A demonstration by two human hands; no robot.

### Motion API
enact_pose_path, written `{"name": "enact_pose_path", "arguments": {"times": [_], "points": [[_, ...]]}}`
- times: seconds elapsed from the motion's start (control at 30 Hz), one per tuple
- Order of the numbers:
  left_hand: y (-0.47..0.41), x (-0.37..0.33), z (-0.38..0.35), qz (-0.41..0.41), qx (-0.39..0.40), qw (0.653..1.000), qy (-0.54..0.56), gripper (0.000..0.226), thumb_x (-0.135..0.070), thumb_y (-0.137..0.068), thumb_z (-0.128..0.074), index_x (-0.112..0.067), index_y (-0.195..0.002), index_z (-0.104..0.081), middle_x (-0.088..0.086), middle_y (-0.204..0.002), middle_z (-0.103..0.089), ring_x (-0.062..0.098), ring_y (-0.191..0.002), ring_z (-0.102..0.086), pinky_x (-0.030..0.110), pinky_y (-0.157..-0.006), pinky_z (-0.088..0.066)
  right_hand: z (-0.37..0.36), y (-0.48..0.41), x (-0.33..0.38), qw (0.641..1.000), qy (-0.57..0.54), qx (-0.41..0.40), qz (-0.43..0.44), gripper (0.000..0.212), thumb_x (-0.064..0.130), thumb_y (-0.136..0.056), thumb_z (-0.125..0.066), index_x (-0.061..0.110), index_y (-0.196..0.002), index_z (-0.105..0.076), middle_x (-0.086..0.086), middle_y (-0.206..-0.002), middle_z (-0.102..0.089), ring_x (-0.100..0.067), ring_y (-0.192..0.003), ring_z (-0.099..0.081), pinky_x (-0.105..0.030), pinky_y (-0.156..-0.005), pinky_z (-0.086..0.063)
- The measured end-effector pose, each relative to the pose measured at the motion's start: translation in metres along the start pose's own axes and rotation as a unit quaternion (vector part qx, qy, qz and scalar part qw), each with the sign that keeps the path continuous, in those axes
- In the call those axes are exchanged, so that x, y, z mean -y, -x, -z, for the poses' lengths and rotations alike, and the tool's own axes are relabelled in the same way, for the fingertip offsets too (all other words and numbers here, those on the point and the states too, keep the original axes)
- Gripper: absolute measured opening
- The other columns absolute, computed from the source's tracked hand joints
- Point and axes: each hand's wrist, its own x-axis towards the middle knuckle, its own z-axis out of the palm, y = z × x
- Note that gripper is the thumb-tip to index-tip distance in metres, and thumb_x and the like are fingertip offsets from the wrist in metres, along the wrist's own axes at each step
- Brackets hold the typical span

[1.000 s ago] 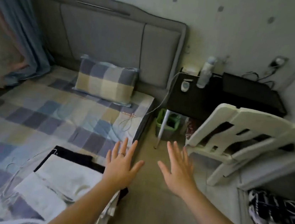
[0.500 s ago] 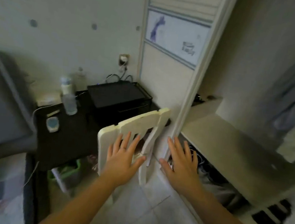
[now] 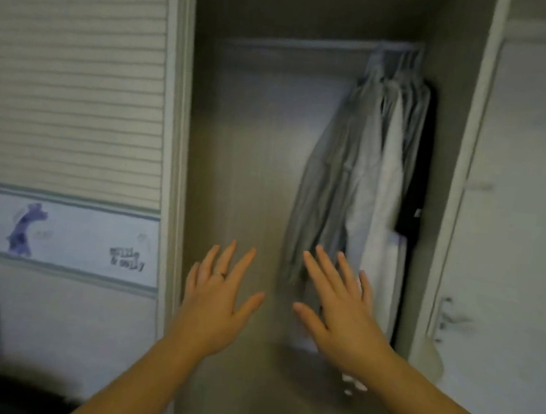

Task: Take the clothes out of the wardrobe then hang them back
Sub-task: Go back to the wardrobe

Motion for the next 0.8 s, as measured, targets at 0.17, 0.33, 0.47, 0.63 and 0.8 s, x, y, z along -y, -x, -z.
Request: {"name": "enact_pose_path", "arguments": {"times": [0.17,0.33,0.47,0.63,0.8], "points": [[-0.11,-0.025,0.01,-0.07,-0.05,0.996,-0.03,0.099,-0.087,-0.07,0.017,-0.042,-0.156,-0.002,-0.004,-0.166,0.001,0.021,-0.152,0.005,0.044,-0.12,-0.006,0.06,-0.064,-0.041,0.996,0.063,-0.068,-0.016,0.078,0.078,-0.081,0.001,0.045,-0.15,0.017,0.021,-0.157,0.026,-0.011,-0.145,0.027,-0.041,-0.117,0.015],[-0.209,-0.045,0.014,-0.115,-0.075,0.99,-0.019,0.098,-0.09,-0.069,0.01,-0.043,-0.155,-0.002,-0.006,-0.166,0.003,0.021,-0.152,0.005,0.045,-0.12,-0.005,0.104,-0.135,-0.082,0.988,0.097,-0.121,-0.011,0.076,0.074,-0.082,-0.002,0.045,-0.151,0.013,0.02,-0.16,0.018,-0.012,-0.148,0.02,-0.046,-0.12,0.006],[-0.281,-0.057,0.008,-0.117,-0.067,0.991,0.002,0.098,-0.088,-0.067,0.01,-0.044,-0.155,-0.001,-0.008,-0.166,0.005,0.018,-0.152,0.009,0.045,-0.122,-0.004,0.133,-0.192,-0.109,0.983,0.127,-0.132,-0.013,0.077,0.074,-0.087,-0.014,0.039,-0.154,0.003,0.016,-0.163,0.004,-0.012,-0.15,0.008,-0.044,-0.121,-0.002],[-0.358,-0.065,-0.008,-0.081,-0.049,0.995,0.031,0.072,-0.073,-0.092,-0.023,-0.042,-0.155,-0.006,-0.008,-0.166,-0.001,0.018,-0.152,0.004,0.044,-0.121,-0.007,0.158,-0.267,-0.132,0.98,0.152,-0.129,-0.013,0.067,0.059,-0.097,-0.034,0.03,-0.154,-0.015,0.008,-0.159,-0.023,-0.015,-0.147,-0.017,-0.043,-0.118,-0.018],[-0.412,-0.068,-0.031,-0.06,-0.013,0.994,0.085,0.07,-0.07,-0.095,-0.027,-0.04,-0.156,-0.009,-0.007,-0.166,-0.004,0.02,-0.152,-0.001,0.046,-0.12,-0.011,0.167,-0.329,-0.146,0.976,0.177,-0.119,-0.046,0.058,0.052,-0.097,-0.042,0.023,-0.147,-0.032,-0.003,-0.145,-0.046,-0.028,-0.132,-0.04,-0.046,-0.104,-0.034]]}}
